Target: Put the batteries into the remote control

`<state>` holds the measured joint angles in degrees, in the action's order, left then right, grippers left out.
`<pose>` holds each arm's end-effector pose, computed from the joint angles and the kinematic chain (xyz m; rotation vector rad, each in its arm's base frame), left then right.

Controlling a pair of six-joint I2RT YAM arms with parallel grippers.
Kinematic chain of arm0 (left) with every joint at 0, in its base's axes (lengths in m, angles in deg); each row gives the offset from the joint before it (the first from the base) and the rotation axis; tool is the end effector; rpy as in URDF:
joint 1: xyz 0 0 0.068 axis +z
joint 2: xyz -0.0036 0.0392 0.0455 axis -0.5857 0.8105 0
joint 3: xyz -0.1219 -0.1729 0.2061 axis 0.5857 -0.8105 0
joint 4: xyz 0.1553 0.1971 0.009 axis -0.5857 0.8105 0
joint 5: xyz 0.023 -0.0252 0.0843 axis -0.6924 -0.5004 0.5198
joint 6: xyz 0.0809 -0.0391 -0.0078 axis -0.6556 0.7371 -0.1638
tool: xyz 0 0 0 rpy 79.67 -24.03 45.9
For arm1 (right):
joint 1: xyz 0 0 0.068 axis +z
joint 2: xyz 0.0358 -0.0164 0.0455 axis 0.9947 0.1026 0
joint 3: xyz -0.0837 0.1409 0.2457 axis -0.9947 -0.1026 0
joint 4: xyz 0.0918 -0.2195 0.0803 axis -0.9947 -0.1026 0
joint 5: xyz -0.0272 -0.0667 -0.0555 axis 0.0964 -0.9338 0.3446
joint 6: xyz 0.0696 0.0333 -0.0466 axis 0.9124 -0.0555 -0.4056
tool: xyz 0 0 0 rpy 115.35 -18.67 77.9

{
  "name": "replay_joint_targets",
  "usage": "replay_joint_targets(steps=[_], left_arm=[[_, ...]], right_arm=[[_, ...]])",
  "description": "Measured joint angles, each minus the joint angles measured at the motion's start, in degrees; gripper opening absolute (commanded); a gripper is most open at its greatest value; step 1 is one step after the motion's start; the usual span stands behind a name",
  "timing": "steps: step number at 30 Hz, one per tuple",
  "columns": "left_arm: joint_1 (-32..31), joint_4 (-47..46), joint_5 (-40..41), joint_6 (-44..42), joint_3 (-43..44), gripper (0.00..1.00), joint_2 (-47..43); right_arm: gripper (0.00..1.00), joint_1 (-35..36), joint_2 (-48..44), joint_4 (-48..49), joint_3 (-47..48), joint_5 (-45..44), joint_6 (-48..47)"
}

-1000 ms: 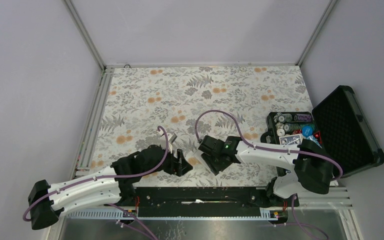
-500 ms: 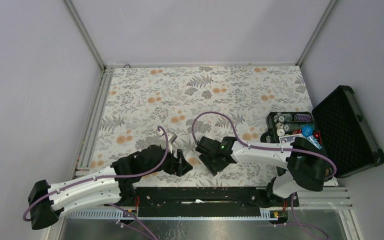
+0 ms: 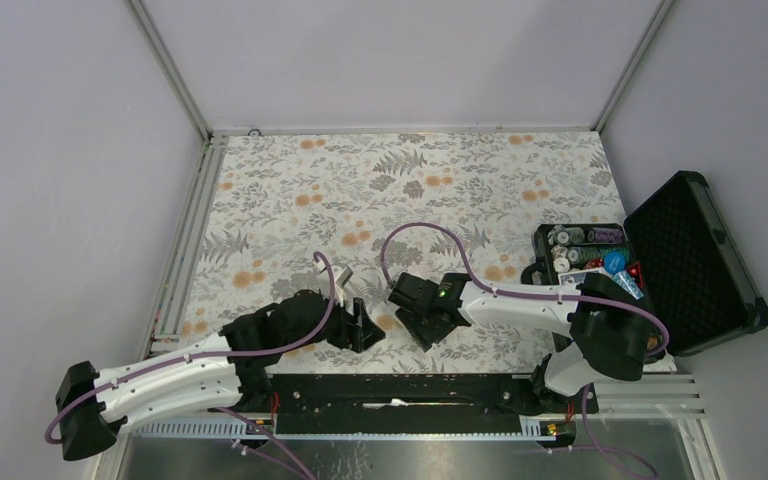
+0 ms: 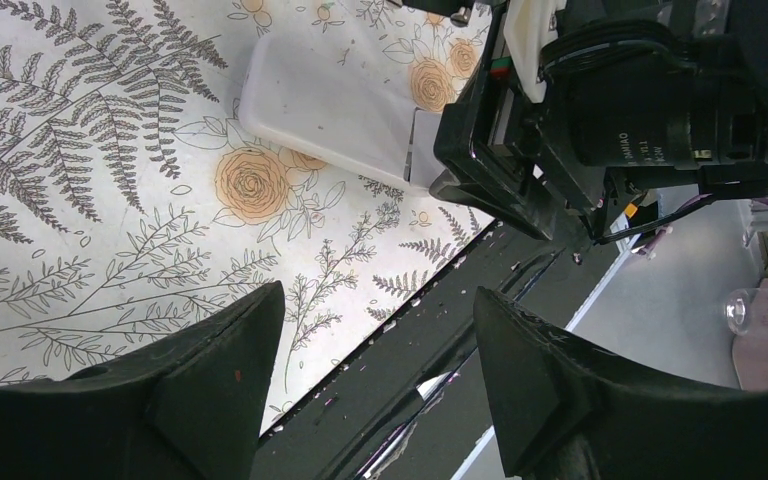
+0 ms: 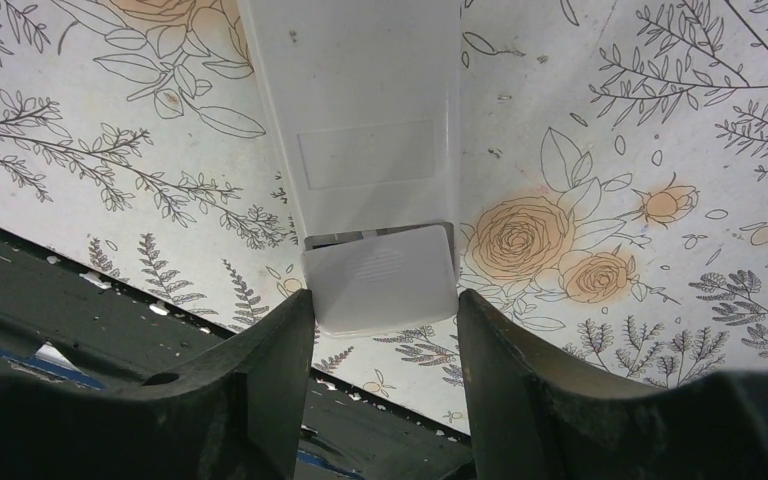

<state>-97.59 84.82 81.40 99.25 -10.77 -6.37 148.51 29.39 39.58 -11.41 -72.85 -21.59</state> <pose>0.0849 -0.1505 0.2081 0.3430 2.2592 -1.0042 0.1341 0.2527 0.1672 -1.0003 2.6104 0.1646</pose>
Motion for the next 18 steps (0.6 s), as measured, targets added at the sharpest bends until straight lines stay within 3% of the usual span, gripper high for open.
replay_joint_targets(steps=[18], left_arm=[[0.0, -0.1, 0.0, 0.0, -0.9, 0.73, -0.5]], right_arm=[[0.16, 0.0, -0.4, 0.0, 0.0, -0.8, 2.4]])
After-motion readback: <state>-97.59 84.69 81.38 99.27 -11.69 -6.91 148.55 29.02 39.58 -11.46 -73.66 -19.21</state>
